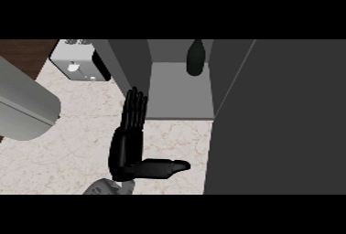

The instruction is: Pick up the wine, place it into the cabinet and close the cabinet

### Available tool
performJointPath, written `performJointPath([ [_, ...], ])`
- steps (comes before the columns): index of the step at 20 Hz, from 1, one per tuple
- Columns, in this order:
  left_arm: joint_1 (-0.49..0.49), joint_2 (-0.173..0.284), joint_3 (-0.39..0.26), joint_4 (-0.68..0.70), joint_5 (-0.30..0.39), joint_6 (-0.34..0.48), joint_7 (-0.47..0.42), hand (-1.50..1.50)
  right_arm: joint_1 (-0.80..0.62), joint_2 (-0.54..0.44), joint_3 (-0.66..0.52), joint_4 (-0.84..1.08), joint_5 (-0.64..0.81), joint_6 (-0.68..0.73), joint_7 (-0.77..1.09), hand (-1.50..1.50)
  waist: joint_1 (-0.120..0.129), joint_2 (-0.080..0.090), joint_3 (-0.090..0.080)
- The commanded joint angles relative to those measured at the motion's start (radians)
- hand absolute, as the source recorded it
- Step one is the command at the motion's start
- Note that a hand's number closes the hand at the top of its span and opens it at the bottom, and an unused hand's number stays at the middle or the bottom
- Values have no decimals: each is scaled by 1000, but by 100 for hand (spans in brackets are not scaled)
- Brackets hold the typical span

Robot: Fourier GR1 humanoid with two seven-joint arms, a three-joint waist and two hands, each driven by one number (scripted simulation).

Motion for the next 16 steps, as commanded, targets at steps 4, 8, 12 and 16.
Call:
performJointPath([
  [4, 177, 87, -49, -195, -35, 15, -3, -150, 34, -154, 67, -194, -90, 139, 132, 150, 5, 0, -1],
  [8, 266, 149, -28, -262, -39, 6, -27, -150, 93, -161, 223, -207, -94, 178, 130, 150, 0, -1, -1],
  [12, 313, 239, 35, -341, 6, -52, -2, -150, 49, -130, 332, -190, -31, 177, 127, 150, 0, 0, -2],
  [16, 442, 324, 71, -402, 31, -115, -57, -150, -65, -73, 367, -148, 8, 135, 183, 150, 27, -1, -5],
])
